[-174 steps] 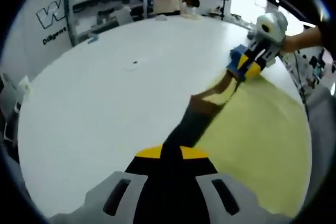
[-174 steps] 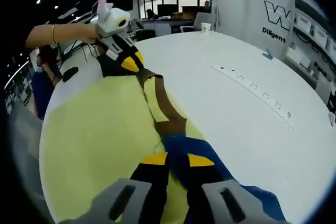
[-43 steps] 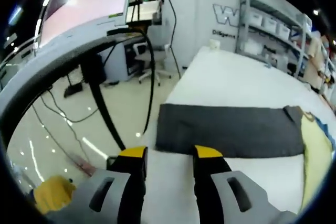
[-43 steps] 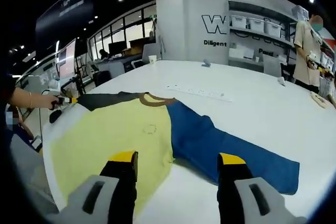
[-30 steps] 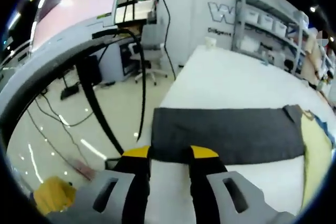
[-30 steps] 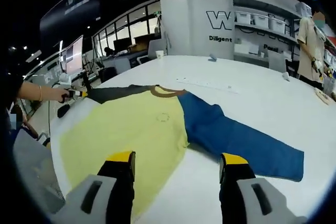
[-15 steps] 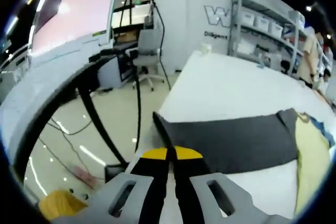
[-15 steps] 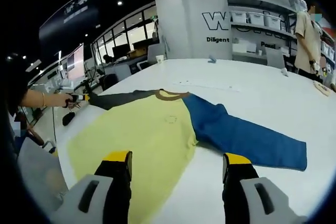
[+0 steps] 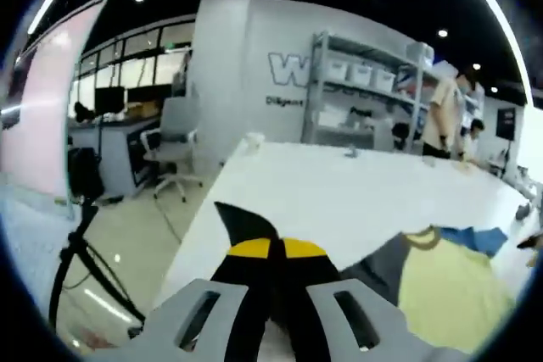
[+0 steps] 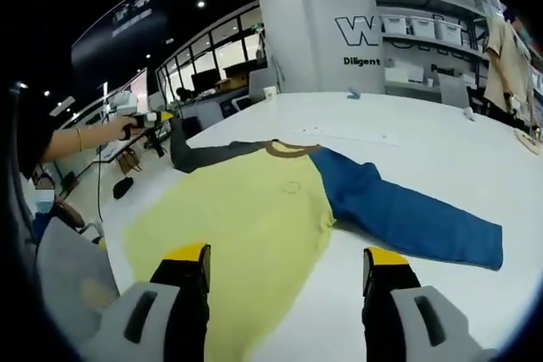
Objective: Fold the garment on the visible template until the final outline fits inside the template.
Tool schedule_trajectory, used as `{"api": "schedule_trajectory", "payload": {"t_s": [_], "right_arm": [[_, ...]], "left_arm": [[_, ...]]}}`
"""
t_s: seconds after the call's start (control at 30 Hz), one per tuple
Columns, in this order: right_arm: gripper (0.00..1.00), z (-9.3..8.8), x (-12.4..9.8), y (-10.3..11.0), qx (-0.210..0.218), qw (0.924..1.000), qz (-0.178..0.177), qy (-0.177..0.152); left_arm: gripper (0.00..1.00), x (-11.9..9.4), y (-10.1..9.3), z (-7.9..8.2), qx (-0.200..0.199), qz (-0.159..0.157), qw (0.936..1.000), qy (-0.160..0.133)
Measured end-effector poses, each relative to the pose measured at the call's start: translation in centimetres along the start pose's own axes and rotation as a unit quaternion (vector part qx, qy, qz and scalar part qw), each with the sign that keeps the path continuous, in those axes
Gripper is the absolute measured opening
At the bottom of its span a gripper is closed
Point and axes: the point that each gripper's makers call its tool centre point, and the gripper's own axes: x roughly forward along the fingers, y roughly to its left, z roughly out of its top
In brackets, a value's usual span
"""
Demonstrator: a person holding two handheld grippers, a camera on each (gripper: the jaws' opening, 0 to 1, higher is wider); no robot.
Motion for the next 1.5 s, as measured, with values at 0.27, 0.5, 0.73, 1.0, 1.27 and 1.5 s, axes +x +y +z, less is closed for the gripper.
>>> {"api": "schedule_trajectory", "payload": {"t_s": [0.27,0.5,0.73,1.0,1.27,1.5], "right_arm": [[0.71,0.6,-1.5,-0.1,0.017,0.9996,-0.005,-0.022],[0.72,0.6,-2.0,-0.2,0.023,0.9993,-0.002,-0.030],[0.75,1.4,-2.5,0.1,0.020,0.9991,0.006,-0.038],[0.75,1.5,-3.4,-0.2,0.024,0.9988,0.004,-0.042],[0.75,0.8,-3.9,-0.3,0.037,0.9987,0.002,-0.035],[0.74,0.6,-4.4,-0.9,0.040,0.9983,-0.012,-0.041]], "left_arm": [[0.00,2.0,-10.7,6.8,0.015,-0.106,0.9932,-0.046],[0.00,4.2,-18.5,7.6,0.044,-0.198,0.9776,-0.057],[0.00,5.6,-26.9,6.6,0.106,-0.287,0.9508,-0.048],[0.00,6.6,-34.2,-1.5,0.134,-0.361,0.9223,0.034],[0.00,7.9,-37.5,-10.5,0.161,-0.390,0.8993,0.114],[0.00,7.9,-39.0,-14.4,0.167,-0.399,0.8882,0.156]]}}
